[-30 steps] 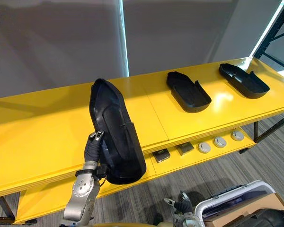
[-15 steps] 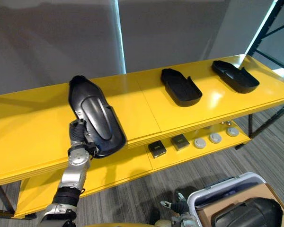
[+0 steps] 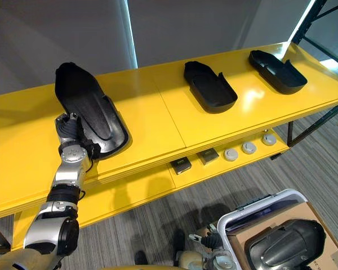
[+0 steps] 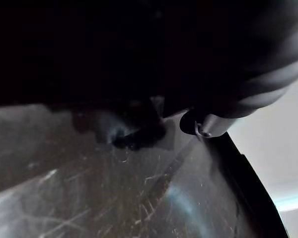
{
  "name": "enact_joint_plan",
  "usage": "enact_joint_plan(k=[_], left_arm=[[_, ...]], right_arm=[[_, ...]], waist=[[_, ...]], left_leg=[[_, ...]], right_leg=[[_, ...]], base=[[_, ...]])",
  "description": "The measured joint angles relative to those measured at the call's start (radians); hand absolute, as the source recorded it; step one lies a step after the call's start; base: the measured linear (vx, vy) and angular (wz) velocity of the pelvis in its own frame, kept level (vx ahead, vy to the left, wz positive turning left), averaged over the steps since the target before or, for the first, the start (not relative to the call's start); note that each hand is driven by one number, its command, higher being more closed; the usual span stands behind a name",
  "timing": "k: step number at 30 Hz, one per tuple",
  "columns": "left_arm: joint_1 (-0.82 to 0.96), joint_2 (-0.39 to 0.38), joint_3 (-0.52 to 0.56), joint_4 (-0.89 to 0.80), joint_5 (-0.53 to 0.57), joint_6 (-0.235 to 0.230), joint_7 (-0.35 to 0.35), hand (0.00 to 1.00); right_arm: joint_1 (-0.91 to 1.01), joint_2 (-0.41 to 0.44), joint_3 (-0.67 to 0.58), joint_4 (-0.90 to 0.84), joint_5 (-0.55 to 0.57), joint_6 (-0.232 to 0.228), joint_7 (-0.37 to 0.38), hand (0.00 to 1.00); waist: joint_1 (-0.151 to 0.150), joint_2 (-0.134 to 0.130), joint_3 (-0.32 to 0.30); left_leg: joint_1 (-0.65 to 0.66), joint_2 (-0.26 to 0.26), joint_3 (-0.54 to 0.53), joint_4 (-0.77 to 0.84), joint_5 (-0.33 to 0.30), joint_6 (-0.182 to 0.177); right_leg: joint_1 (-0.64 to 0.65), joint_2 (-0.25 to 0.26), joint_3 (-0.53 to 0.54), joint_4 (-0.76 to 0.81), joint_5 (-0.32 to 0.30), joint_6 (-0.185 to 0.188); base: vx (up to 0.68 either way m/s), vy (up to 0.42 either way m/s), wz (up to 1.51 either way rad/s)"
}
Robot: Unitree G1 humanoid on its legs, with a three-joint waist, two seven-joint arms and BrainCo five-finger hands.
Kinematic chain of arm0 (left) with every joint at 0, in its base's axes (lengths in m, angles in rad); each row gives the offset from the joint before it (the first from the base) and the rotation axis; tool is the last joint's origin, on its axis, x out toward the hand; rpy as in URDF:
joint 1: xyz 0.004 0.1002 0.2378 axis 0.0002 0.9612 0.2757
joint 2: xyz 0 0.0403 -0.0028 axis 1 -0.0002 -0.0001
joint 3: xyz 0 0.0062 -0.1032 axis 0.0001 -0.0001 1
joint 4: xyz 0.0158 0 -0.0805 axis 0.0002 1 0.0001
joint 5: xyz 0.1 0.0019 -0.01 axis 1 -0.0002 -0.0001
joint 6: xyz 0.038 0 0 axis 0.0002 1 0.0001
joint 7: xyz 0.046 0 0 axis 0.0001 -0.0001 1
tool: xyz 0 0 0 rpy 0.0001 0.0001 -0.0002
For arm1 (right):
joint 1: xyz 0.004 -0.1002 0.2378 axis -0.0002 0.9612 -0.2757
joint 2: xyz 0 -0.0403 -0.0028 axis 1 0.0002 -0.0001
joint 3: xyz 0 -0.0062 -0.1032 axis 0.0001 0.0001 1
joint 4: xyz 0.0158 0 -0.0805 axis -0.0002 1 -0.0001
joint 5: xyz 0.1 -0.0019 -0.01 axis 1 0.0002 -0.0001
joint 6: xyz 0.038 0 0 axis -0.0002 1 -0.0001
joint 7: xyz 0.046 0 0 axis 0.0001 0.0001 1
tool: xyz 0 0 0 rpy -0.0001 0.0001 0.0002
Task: Walk over and take plastic housings, then place them on the shelf
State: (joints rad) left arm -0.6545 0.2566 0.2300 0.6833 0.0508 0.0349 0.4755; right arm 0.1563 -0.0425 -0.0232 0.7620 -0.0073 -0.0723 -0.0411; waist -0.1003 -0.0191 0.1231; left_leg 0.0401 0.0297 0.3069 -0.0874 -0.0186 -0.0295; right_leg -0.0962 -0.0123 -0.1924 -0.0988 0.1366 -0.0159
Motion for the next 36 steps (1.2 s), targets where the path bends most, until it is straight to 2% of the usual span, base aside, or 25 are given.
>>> enact_joint_plan(k=[7, 12, 18, 20, 24, 25, 30, 33, 36], left_arm=[[-0.016, 0.0, 0.001, 0.029, -0.005, -0.001, -0.016, 0.0], [-0.019, -0.003, -0.003, 0.011, -0.061, -0.002, 0.0, 0.0], [-0.012, -0.026, -0.025, -0.22, -0.084, -0.024, 0.052, 0.0], [0.022, -0.062, -0.076, -0.395, -0.087, -0.061, 0.069, 0.0], [0.154, -0.123, -0.172, -0.621, -0.048, -0.093, 0.069, 0.0], [0.209, -0.142, -0.206, -0.671, -0.024, -0.098, 0.063, 1.0], [0.48, -0.171, -0.32, -0.815, 0.155, -0.128, -0.034, 1.0], [0.596, -0.165, -0.38, -0.814, 0.241, -0.133, -0.103, 1.0], [0.64, -0.165, -0.405, -0.801, 0.311, -0.133, -0.134, 1.0]], right_arm=[[-0.001, 0.001, -0.006, 0.001, 0.006, -0.005, -0.001, 0.0], [0.001, 0.001, -0.013, 0.002, 0.006, -0.009, -0.003, 0.0], [0.0, -0.005, -0.013, 0.001, 0.008, -0.01, -0.004, 0.0], [-0.002, -0.006, -0.012, 0.007, 0.01, -0.01, -0.007, 0.0], [-0.002, -0.005, -0.012, 0.009, 0.019, -0.011, -0.009, 0.0], [-0.002, -0.005, -0.013, 0.009, 0.021, -0.012, -0.009, 0.0], [-0.001, -0.002, -0.02, 0.03, 0.036, -0.029, -0.005, 0.0], [0.001, -0.004, -0.019, 0.041, 0.035, -0.029, -0.002, 0.0], [0.001, -0.005, -0.018, 0.041, 0.032, -0.029, 0.0, 0.0]], waist=[[-0.002, 0.005, 0.004], [-0.003, 0.007, 0.005], [-0.001, 0.021, 0.014], [0.003, 0.022, 0.014], [0.004, 0.023, 0.014], [0.004, 0.025, 0.015], [0.014, 0.029, 0.015], [0.033, 0.032, 0.011], [0.035, 0.038, 0.009]], left_leg=[[0.0, -0.005, -0.005, 0.006, 0.0, 0.0], [0.002, -0.005, -0.009, 0.016, 0.0, 0.0], [0.008, -0.004, -0.025, 0.012, 0.001, -0.001], [0.01, -0.005, -0.035, 0.001, 0.005, 0.0], [0.014, -0.009, -0.038, -0.002, 0.011, 0.007], [0.019, -0.011, -0.038, -0.002, 0.01, 0.007], [0.034, -0.014, -0.046, -0.002, 0.007, 0.01], [0.048, -0.011, -0.044, -0.003, 0.003, 0.004], [0.049, -0.011, -0.039, -0.009, 0.003, 0.004]], right_leg=[[0.004, -0.007, 0.0, 0.0, 0.0, 0.0], [0.012, -0.01, 0.0, 0.0, 0.001, 0.0], [0.023, -0.009, -0.01, 0.0, 0.002, -0.001], [0.024, -0.011, -0.021, 0.0, 0.002, -0.001], [0.028, -0.015, -0.023, 0.0, 0.002, -0.001], [0.034, -0.017, -0.023, 0.0, 0.002, -0.001], [0.053, -0.022, -0.026, 0.0, 0.002, -0.001], [0.074, -0.019, -0.026, 0.0, -0.002, 0.005], [0.073, -0.02, -0.023, -0.001, -0.012, 0.02]], base=[[-0.01, 0.011, 0.02], [-0.05, 0.004, 0.02], [-0.02, 0.005, 0.06], [0.0, 0.018, 0.13], [0.01, 0.026, 0.03], [0.0, 0.04, 0.03], [-0.03, 0.032, 0.07], [-0.07, 0.008, 0.03], [-0.07, 0.002, -0.02]])
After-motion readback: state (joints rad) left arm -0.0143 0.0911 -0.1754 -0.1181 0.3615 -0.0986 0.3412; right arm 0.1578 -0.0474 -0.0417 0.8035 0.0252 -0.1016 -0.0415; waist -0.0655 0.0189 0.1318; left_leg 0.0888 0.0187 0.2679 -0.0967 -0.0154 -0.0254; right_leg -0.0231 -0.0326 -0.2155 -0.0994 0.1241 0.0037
